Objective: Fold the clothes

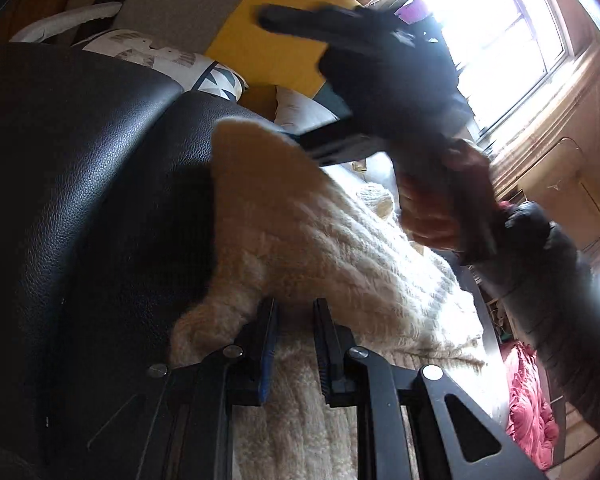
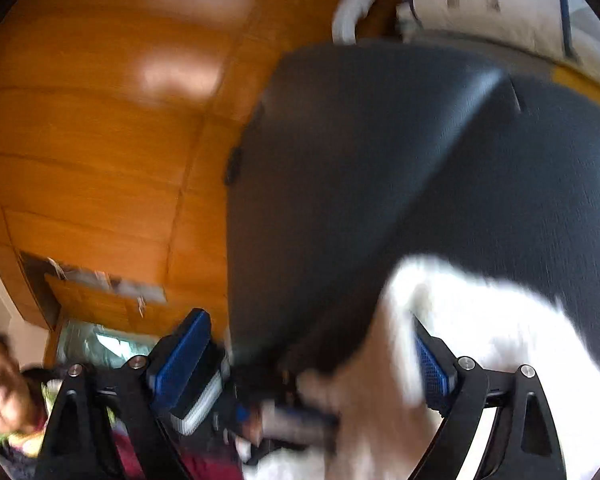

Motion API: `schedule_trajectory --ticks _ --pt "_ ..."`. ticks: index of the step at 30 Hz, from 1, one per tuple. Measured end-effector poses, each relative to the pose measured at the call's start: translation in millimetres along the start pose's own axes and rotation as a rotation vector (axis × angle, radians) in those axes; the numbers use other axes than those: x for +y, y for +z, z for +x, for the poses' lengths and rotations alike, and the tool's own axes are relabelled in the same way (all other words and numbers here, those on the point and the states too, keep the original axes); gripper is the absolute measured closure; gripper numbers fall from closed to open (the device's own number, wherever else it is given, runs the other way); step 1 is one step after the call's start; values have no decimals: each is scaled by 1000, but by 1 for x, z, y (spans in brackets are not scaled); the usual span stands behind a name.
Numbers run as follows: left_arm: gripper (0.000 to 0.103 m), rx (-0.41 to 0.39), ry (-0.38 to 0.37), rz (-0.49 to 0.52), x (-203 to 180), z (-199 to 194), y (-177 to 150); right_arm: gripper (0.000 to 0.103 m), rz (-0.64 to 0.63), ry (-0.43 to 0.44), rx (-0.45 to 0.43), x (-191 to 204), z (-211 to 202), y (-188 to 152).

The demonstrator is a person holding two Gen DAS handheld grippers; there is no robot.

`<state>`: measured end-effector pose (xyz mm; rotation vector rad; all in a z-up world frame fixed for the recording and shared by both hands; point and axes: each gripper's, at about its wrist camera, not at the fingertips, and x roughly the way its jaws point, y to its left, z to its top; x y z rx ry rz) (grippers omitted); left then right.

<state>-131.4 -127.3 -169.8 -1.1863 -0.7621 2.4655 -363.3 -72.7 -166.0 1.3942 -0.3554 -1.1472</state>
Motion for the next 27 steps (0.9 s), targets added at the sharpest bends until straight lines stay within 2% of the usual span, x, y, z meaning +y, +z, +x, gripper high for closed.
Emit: schedule_trajectory --ticks 3,8,12,16,18,22,25,26,27 --pt "87 2 10 -1 -1 1 0 11 28 59 -140 -12 -7 -4" --pt "87 9 56 30 -11 -4 5 12 91 -18 -354 -10 -48 -20" --pt "86 -44 62 31 -14 -20 28 12 31 -32 -363 22 -73 -61" --pt "86 -56 74 37 -14 -11 65 12 26 -131 -397 40 -96 -112" --pt "86 -38 92 36 -12 6 78 12 44 -242 -429 42 -107 -152" --pt "86 13 184 40 -1 42 89 12 112 -525 -551 36 -137 -229" --pt "86 -23 210 74 -3 47 79 12 172 -800 -618 27 -155 -278" --pt "86 -26 227 83 -6 48 77 15 184 -885 -615 21 -156 -291" --pt "86 -25 246 99 -9 49 76 25 169 -917 -630 19 -155 -300"
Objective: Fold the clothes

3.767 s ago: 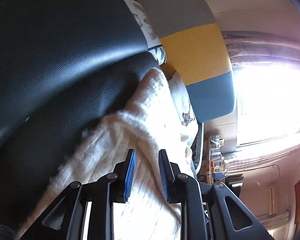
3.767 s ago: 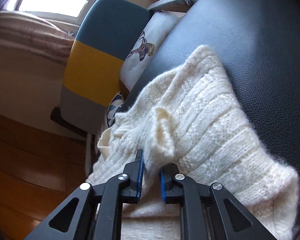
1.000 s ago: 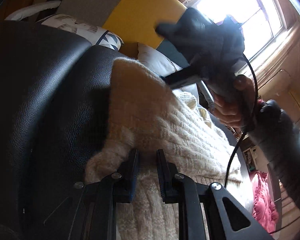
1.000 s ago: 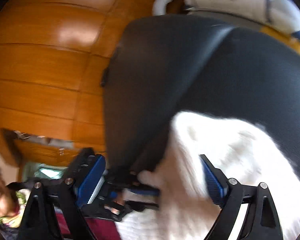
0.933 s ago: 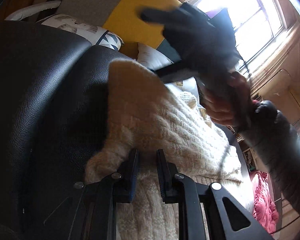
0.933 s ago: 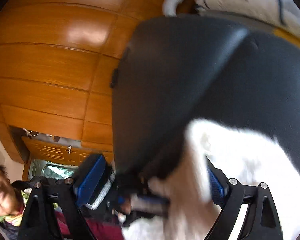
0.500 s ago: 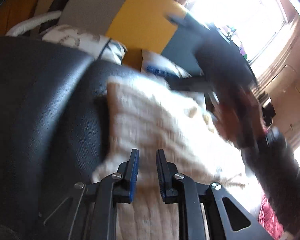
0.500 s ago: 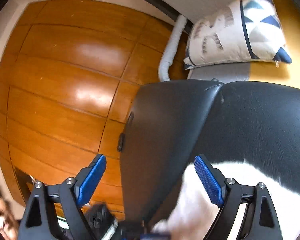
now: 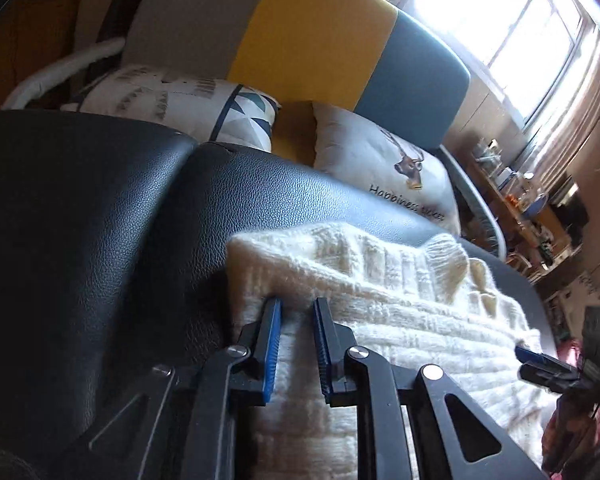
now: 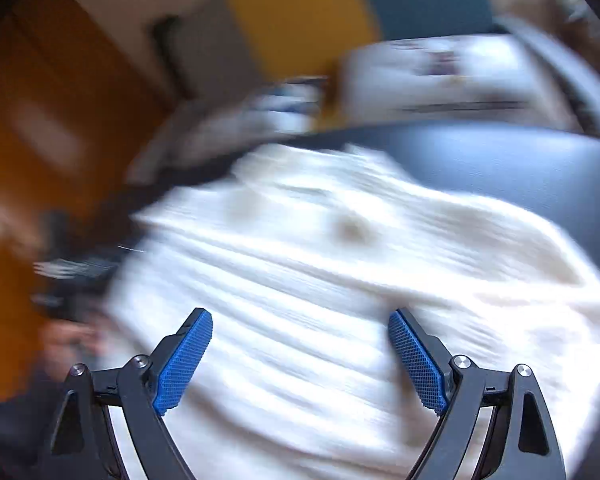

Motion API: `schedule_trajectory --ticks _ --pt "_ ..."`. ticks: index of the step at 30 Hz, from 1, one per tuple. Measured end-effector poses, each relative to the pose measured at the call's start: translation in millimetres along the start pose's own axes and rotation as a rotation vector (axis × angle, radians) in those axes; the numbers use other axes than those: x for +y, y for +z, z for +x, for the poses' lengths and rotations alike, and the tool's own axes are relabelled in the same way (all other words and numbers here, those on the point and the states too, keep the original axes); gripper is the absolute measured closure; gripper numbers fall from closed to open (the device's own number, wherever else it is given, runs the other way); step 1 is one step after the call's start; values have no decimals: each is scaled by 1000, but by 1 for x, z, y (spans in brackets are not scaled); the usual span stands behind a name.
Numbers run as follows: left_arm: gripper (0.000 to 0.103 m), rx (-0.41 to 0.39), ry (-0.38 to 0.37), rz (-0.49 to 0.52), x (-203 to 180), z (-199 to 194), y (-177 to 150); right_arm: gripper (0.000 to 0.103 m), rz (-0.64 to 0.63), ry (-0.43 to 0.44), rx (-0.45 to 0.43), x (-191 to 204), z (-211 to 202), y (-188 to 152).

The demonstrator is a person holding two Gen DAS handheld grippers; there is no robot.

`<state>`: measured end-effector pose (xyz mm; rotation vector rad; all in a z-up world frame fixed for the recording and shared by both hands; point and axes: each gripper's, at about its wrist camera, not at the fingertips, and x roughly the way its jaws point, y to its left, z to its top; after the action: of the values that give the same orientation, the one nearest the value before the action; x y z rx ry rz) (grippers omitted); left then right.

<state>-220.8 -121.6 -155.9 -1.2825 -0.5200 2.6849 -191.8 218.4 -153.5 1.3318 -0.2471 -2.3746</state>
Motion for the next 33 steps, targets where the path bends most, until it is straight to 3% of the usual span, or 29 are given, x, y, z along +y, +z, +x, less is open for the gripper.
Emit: schedule_trajectory --ticks 3,6,10,12,14,17,22,24,27,30,33 --pt "86 7 40 21 -7 -4 0 30 -29 -21 -81 -2 -6 -14" --pt "86 -37 67 32 -17 -34 -7 30 -10 -49 -91 6 -17 -11" --pt "83 -112 7 152 -40 -76 -34 30 13 -17 -128 14 -51 -20" --pt "83 -95 18 225 -52 -77 -47 29 22 2 -127 19 -62 -31" --pt "83 -54 49 251 -53 -64 -54 29 32 -48 -115 18 -64 -41" --pt "80 28 76 222 -44 -37 -59 28 120 -74 -76 -7 -56 -57" --pt "81 47 69 158 -43 -43 -53 29 175 -46 -105 -20 -56 -67" --pt "81 47 39 99 -36 -59 -53 28 215 -23 -111 -19 -70 -69" --pt "80 24 -19 31 -22 -92 -64 13 265 51 -156 -19 -105 -87" --pt "79 33 -96 -8 -5 -129 -88 9 345 137 -172 -28 -145 -128" --pt "76 48 -135 -24 14 -160 -118 9 406 127 -141 -37 -182 -181"
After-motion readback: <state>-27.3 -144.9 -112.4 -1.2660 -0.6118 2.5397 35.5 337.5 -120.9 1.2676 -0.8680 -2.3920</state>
